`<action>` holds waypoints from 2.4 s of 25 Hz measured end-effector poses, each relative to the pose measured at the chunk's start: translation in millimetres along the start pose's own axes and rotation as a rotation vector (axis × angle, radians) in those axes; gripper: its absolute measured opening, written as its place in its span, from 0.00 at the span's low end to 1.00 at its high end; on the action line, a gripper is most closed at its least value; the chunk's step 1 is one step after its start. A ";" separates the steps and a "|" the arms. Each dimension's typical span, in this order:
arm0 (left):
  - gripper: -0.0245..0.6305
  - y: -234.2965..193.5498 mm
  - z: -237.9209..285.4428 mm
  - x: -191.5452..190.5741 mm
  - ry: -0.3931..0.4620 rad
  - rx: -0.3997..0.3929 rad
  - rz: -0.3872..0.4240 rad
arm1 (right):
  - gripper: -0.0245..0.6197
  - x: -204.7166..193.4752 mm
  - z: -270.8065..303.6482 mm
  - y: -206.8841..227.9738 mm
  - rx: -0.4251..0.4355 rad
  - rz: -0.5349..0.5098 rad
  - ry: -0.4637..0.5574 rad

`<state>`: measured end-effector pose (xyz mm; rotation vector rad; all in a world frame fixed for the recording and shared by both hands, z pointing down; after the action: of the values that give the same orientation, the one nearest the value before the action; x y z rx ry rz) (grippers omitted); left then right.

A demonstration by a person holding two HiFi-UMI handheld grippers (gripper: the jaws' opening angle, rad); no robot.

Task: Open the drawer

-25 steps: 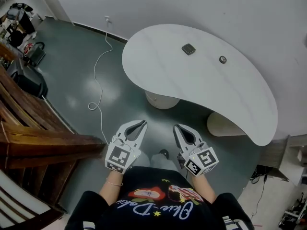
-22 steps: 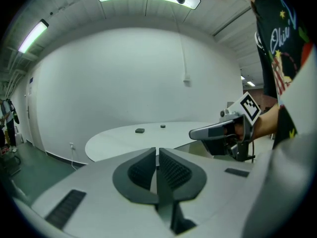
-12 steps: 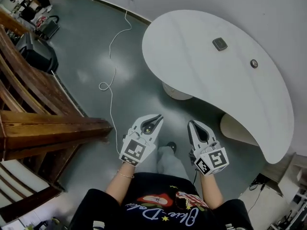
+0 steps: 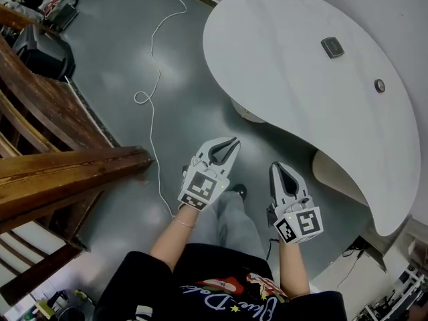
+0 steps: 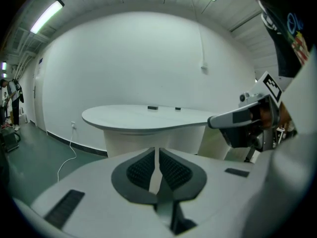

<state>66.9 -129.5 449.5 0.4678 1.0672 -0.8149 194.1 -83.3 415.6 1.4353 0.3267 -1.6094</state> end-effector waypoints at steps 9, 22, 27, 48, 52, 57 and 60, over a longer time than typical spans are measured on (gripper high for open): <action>0.13 -20.4 52.1 -44.7 -0.024 0.012 -0.069 | 0.04 -13.2 25.3 10.6 0.017 0.018 0.009; 0.23 -39.8 116.1 -76.2 -0.057 0.005 -0.100 | 0.04 -18.8 43.6 18.9 0.018 0.037 -0.003; 0.26 -44.6 139.4 -90.4 -0.083 0.000 -0.109 | 0.04 -24.2 45.8 27.0 0.003 0.037 -0.026; 0.27 -61.0 190.3 -102.0 -0.129 -0.012 -0.106 | 0.04 -27.9 57.5 14.2 -0.062 0.031 -0.038; 0.22 -59.6 193.1 -101.4 -0.128 -0.010 -0.111 | 0.04 -30.0 56.9 14.8 -0.071 0.039 -0.045; 0.19 -59.7 193.9 -100.6 -0.128 -0.016 -0.089 | 0.04 -27.5 59.5 16.5 -0.069 0.038 -0.043; 0.19 -59.9 193.8 -100.7 -0.122 -0.011 -0.082 | 0.04 -26.1 62.1 18.6 -0.069 0.032 -0.042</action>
<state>108.9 -265.2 625.8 0.3625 0.9826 -0.8985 165.5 -125.8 463.0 1.3459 0.3298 -1.5854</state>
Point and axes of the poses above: the fingertips, and each gripper's own axes: z forward along the fingers, y to its right, x out of its top, the point moved 3 cm from there along -z, backward along the fingers, and after that the axes turned 5 degrees about x, right-handed, at the moved point
